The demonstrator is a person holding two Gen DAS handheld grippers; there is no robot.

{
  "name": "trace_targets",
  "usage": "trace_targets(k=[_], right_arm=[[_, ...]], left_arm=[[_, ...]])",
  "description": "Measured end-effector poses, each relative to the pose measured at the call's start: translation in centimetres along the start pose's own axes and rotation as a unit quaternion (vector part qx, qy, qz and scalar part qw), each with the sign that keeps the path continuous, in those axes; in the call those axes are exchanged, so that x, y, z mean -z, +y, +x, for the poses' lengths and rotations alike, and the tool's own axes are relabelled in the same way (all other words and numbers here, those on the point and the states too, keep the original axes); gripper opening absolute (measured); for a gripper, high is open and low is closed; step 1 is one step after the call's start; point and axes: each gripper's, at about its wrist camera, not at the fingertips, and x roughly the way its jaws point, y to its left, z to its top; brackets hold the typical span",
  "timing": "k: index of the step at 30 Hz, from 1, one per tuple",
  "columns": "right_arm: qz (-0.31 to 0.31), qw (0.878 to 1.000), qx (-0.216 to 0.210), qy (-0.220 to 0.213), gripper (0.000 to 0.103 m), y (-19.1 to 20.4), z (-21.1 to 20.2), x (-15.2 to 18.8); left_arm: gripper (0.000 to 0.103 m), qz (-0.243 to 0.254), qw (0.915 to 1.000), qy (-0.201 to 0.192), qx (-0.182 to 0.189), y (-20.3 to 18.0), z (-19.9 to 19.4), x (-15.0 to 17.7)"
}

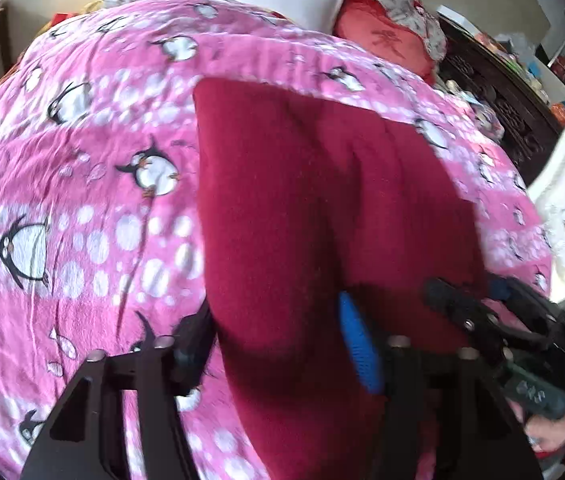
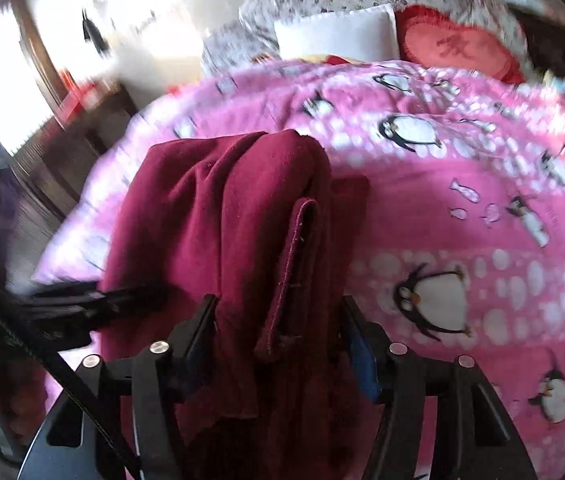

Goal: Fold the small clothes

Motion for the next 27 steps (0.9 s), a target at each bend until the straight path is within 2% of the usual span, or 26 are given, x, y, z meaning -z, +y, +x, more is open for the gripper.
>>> trace_targets(k=[4,7,10,14,15,18,23,27], right_arm=[[-0.036,0.998,0.036,-0.029,0.069,1.1,-1.9,0.3],[-0.054,0.996,0.06,-0.05,0.07,1.6,-3.9,0.0],[-0.058,0.994,0.059,-0.068,0.07,1.8,-5.6,-0.3],[-0.078,0.992,0.049,-0.09,0.07,2.8,-6.8,-0.7],[-0.085,0.991,0.044,-0.091,0.068,3.1,-7.0,-0.7],[-0.106,0.99,0.039,-0.086,0.054,4.2,-6.5,-0.9],[-0.129,0.988,0.044,-0.07,0.049,4.7,-4.5,-1.0],[-0.136,0.986,0.083,-0.045,0.045,3.6,-1.0,-1.4]], left_arm=[[0.077,-0.007,0.9998,-0.018,0.0,0.5,-1.0,0.0],[0.077,0.006,0.9982,-0.051,-0.031,0.3,-3.0,0.0],[0.078,0.024,0.9945,-0.083,-0.06,-0.7,-4.7,0.0],[0.079,0.039,0.9885,-0.102,-0.105,-1.4,-5.4,0.3],[0.079,0.041,0.9877,-0.103,-0.11,-1.5,-5.2,0.2],[0.079,0.025,0.9886,-0.093,-0.115,-0.8,-4.2,-0.3],[0.081,-0.004,0.9919,-0.07,-0.106,0.7,-1.8,-1.2],[0.09,-0.001,0.9916,-0.071,-0.108,0.7,-0.7,-1.7]])
